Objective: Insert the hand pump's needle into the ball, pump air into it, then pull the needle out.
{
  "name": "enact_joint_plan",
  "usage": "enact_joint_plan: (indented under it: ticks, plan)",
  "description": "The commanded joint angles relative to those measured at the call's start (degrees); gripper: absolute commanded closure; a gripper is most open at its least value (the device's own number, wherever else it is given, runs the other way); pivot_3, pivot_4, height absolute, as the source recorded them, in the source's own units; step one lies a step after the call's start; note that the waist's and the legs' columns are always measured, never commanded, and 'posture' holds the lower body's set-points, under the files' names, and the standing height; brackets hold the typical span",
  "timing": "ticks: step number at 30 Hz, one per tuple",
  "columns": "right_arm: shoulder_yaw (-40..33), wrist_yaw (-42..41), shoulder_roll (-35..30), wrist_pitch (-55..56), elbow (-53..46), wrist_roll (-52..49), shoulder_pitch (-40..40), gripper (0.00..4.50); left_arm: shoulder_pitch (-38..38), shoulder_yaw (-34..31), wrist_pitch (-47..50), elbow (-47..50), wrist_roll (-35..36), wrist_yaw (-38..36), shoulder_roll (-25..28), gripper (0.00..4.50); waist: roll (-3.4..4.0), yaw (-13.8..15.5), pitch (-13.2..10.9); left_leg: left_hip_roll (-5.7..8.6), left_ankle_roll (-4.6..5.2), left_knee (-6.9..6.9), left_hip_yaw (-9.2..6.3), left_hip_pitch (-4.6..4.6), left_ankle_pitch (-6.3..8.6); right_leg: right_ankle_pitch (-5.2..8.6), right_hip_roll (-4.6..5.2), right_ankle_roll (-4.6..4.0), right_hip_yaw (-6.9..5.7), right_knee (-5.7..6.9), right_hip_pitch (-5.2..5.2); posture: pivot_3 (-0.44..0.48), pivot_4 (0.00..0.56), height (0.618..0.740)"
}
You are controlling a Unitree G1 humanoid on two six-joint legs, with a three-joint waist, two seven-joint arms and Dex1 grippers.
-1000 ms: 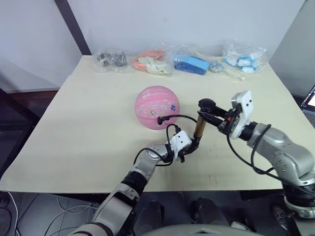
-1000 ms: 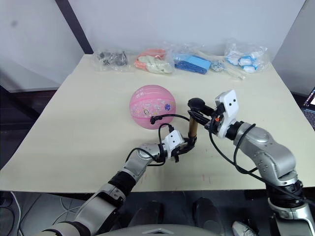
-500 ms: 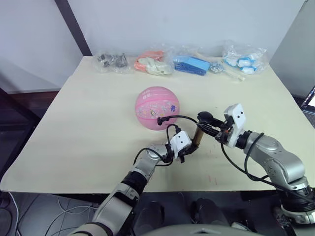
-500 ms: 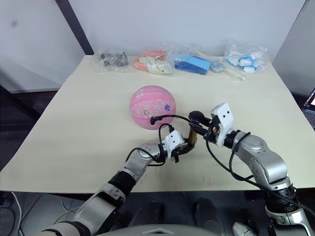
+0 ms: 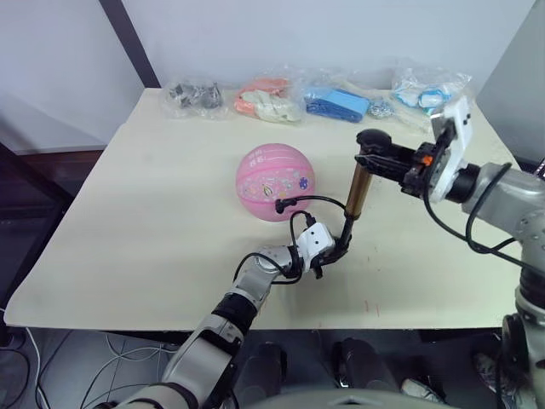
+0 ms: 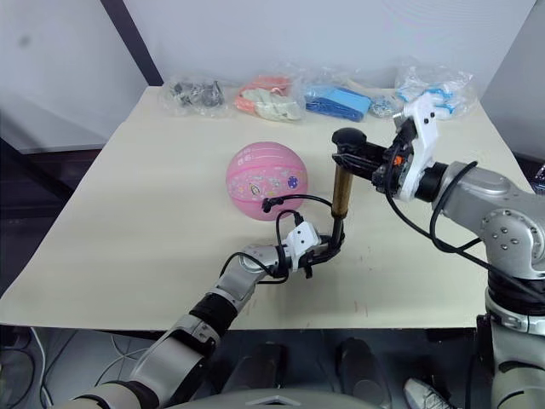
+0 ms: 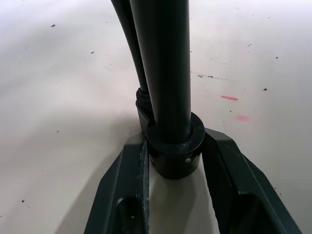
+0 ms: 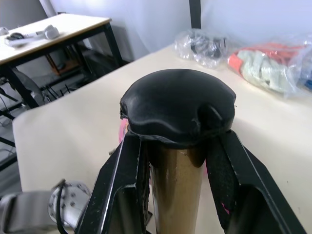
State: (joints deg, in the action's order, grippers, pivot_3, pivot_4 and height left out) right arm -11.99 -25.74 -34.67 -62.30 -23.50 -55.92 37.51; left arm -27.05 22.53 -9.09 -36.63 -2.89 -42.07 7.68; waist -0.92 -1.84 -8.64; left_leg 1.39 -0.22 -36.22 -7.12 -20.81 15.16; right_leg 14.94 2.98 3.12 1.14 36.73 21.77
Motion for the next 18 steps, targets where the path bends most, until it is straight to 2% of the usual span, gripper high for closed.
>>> enact_joint_plan:
  ticks: [1,6,12,18]
  plan:
    - [-5.3,2.0,-0.9,1.1,-1.3,-4.1,4.8,3.40,3.6,2.1,4.0,-7.8,-4.6,0.6,2.3,3.43,-0.03,0.0,0.0,0.00,0.00,0.00,0.00,0.00,0.00,0.00,0.00,0.00,0.00,0.00,0.00,0.000,0.150,0.740]
    - [-4.6,3.3,-0.8,1.8,-1.7,-5.2,3.7,3.40,3.7,2.0,4.0,-7.8,-4.6,0.6,2.3,3.43,-0.01,0.1,-0.1,0.02,0.00,0.00,0.01,-0.07,0.00,-0.01,0.05,-0.01,-0.01,0.00,0.04,0.000,0.150,0.740]
    - [1.4,2.4,1.5,5.9,-3.2,1.0,-7.5,3.40,3.6,2.0,3.9,-7.9,-4.6,0.8,2.3,3.43,-0.09,0.2,0.0,0.02,0.01,0.01,0.01,-0.02,0.00,0.00,0.03,0.00,-0.03,-0.01,0.00,0.000,0.150,0.740]
    - [10.6,0.3,4.4,13.7,-3.1,10.5,-19.4,3.40,3.8,2.0,4.0,-7.4,-4.4,0.8,2.7,3.43,-0.32,-0.1,0.4,0.01,0.00,-0.01,0.05,0.15,0.00,0.00,-0.01,0.02,0.00,-0.01,-0.12,0.000,0.150,0.740]
